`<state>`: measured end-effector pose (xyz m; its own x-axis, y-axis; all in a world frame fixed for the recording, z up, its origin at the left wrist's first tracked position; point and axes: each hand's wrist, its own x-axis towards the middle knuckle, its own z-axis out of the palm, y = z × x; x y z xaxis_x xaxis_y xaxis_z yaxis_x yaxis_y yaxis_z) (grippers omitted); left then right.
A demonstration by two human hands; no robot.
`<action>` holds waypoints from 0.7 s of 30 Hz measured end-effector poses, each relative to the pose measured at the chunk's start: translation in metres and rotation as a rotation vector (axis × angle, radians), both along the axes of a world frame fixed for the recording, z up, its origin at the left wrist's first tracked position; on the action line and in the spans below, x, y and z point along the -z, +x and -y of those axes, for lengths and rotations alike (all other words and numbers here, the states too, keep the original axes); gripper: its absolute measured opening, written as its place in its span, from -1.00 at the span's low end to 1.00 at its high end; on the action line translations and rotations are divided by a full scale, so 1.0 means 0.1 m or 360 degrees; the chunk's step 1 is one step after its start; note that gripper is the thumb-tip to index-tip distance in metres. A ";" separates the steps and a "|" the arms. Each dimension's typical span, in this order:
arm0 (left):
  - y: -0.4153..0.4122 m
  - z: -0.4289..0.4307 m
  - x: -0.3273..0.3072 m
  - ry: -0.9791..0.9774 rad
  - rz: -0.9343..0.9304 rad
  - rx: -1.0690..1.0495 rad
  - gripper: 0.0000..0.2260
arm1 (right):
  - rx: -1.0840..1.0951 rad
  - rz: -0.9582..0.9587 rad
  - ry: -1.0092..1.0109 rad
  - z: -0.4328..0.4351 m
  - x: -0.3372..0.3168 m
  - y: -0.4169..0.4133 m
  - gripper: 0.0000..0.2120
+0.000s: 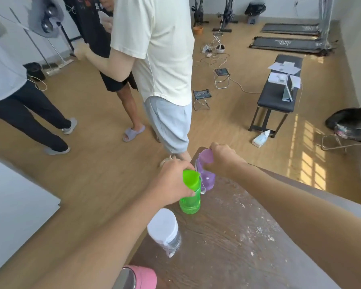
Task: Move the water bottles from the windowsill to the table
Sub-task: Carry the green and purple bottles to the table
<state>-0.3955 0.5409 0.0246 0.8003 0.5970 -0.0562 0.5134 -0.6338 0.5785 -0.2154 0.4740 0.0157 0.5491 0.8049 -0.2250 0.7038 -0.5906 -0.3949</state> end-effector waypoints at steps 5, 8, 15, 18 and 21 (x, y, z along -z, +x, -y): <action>0.04 0.04 0.16 -0.0038 -0.0059 0.0069 -0.49 | 0.0022 0.0051 -0.0025 -0.12 0.04 0.03 -0.64; 0.06 0.04 0.21 -0.0044 -0.0086 0.0087 -0.49 | 0.0036 0.0053 -0.0028 -0.16 0.05 0.07 -0.65; 0.06 -0.01 0.30 -0.0044 -0.0169 0.0104 -0.49 | 0.0094 0.0046 -0.0067 -0.25 0.12 0.15 -0.60; 0.06 -0.02 0.32 -0.0040 -0.0233 0.0111 -0.49 | 0.0139 0.0020 -0.0069 -0.24 0.14 0.18 -0.58; 0.06 0.02 0.33 -0.0053 -0.0250 0.0103 -0.50 | 0.0180 -0.0035 -0.0053 -0.20 0.19 0.19 -0.54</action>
<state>-0.3897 0.5390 -0.0084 0.8169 0.5401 -0.2024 0.5578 -0.6505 0.5155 -0.1964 0.4944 -0.0032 0.6306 0.7299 -0.2639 0.6232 -0.6789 -0.3883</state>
